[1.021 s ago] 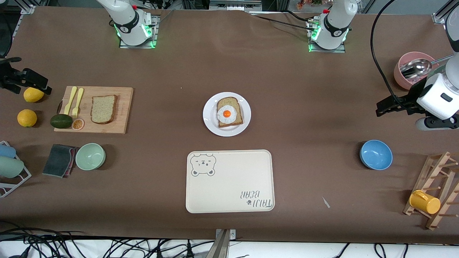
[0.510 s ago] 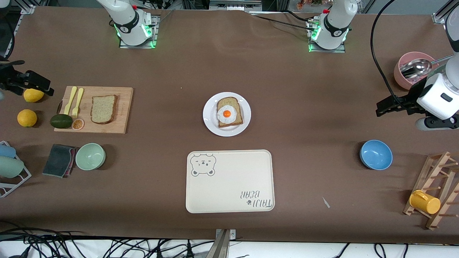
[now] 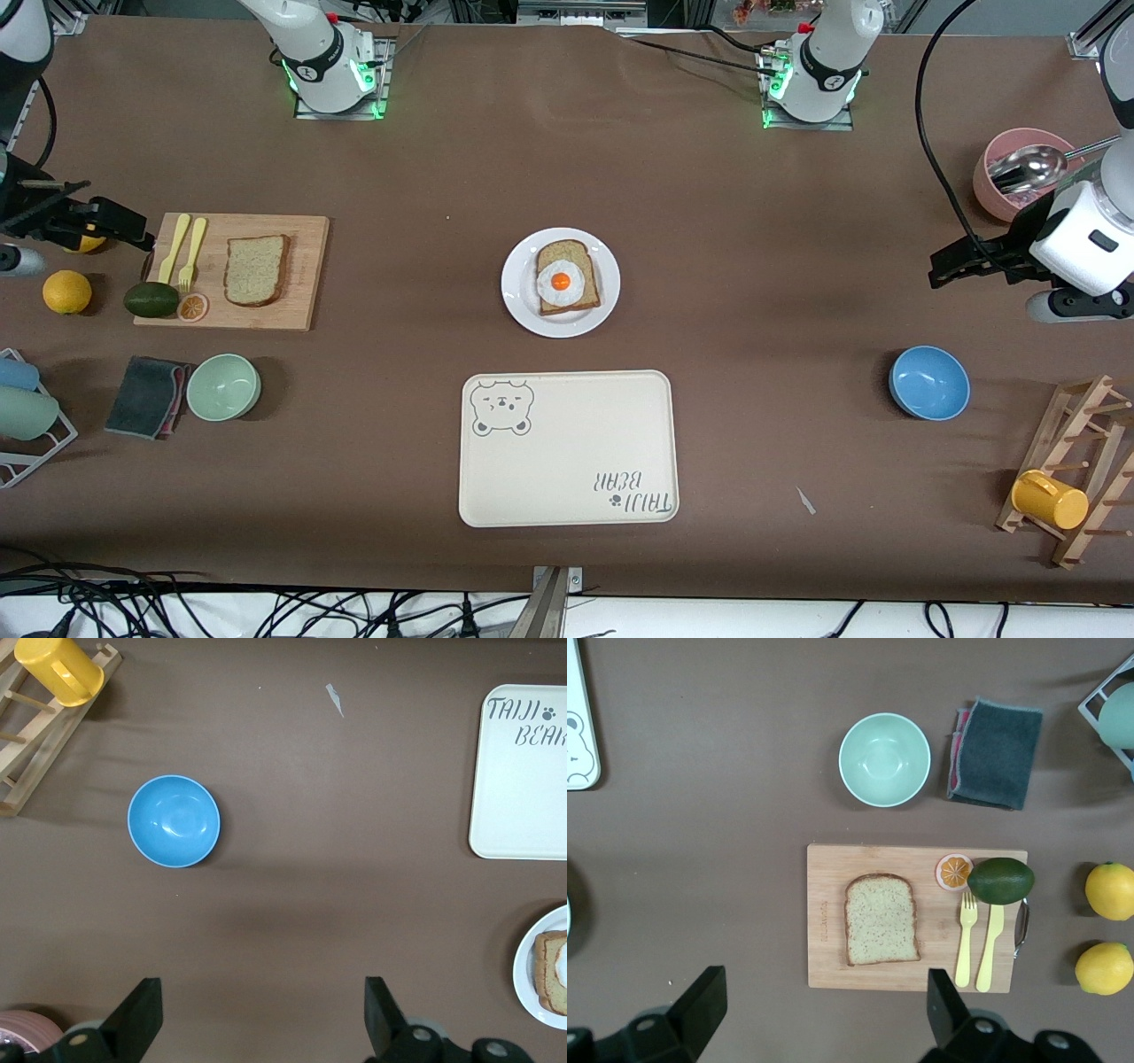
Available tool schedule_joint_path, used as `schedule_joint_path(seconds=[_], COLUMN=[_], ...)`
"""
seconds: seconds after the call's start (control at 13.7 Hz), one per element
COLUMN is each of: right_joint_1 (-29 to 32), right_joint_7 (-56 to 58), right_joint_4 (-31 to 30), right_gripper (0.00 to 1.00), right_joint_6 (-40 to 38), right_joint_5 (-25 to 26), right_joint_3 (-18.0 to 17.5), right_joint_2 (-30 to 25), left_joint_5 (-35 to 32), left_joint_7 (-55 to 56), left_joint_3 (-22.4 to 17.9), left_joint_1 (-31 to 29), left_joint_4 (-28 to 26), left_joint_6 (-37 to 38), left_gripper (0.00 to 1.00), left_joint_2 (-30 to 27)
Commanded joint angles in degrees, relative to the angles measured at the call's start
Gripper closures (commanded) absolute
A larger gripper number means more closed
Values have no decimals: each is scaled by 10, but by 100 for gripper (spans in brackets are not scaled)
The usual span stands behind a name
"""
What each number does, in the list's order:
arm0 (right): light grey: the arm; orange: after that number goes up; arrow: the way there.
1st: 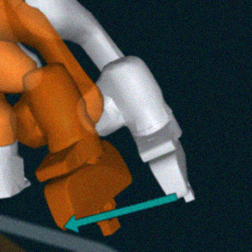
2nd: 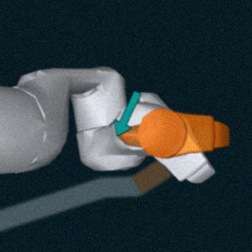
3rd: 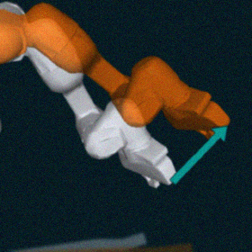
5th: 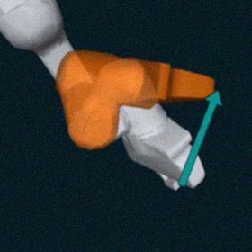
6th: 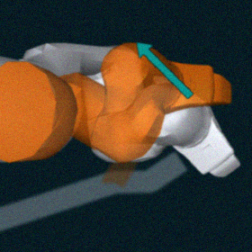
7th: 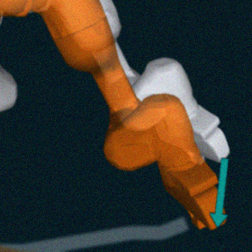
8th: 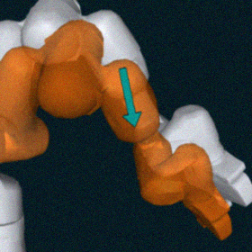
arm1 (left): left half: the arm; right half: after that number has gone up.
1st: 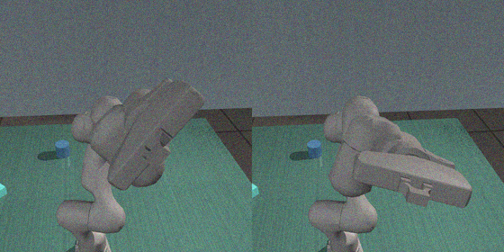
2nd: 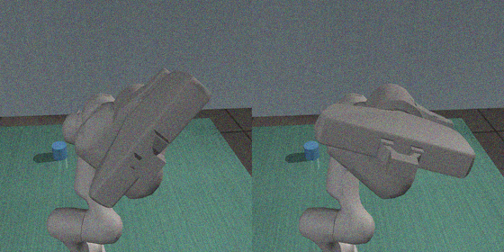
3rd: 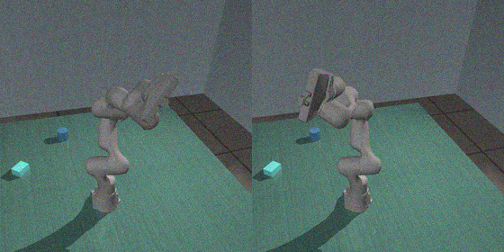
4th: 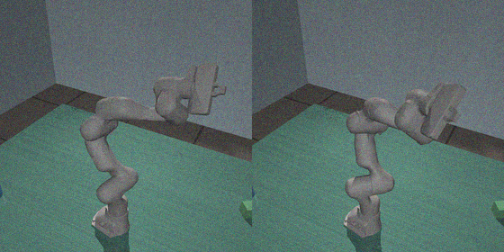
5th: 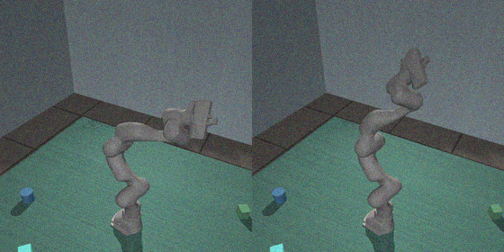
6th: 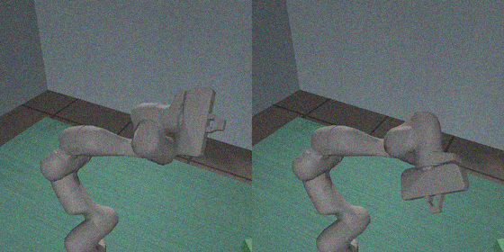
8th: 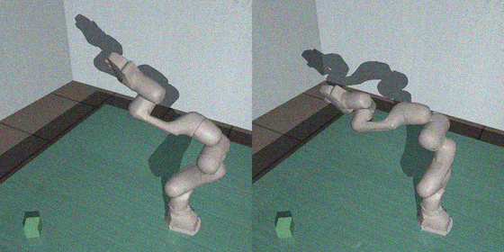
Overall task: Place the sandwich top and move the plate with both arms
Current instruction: 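Reach the right gripper down to the bread slice on the cutting board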
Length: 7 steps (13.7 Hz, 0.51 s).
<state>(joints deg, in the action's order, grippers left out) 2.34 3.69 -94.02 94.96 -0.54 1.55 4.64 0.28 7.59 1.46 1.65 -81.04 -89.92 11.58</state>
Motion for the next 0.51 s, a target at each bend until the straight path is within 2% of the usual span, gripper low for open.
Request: schedule_joint_path(seconds=[0.0,0.44], right_joint_1=[-1,-13], right_joint_7=[8,5], right_joint_4=[6,-14], right_gripper=[0,0], right_joint_6=[-6,-4], right_joint_5=[-4,4], right_joint_3=[1,1], right_joint_2=[2,-1], left_joint_5=[16,17], left_joint_7=[-5,-5], left_joint_3=[-1,-1], left_joint_1=[-2,-2], left_joint_4=[8,8], left_joint_6=[8,8], left_gripper=[0,0], left_joint_2=[-1,-1])
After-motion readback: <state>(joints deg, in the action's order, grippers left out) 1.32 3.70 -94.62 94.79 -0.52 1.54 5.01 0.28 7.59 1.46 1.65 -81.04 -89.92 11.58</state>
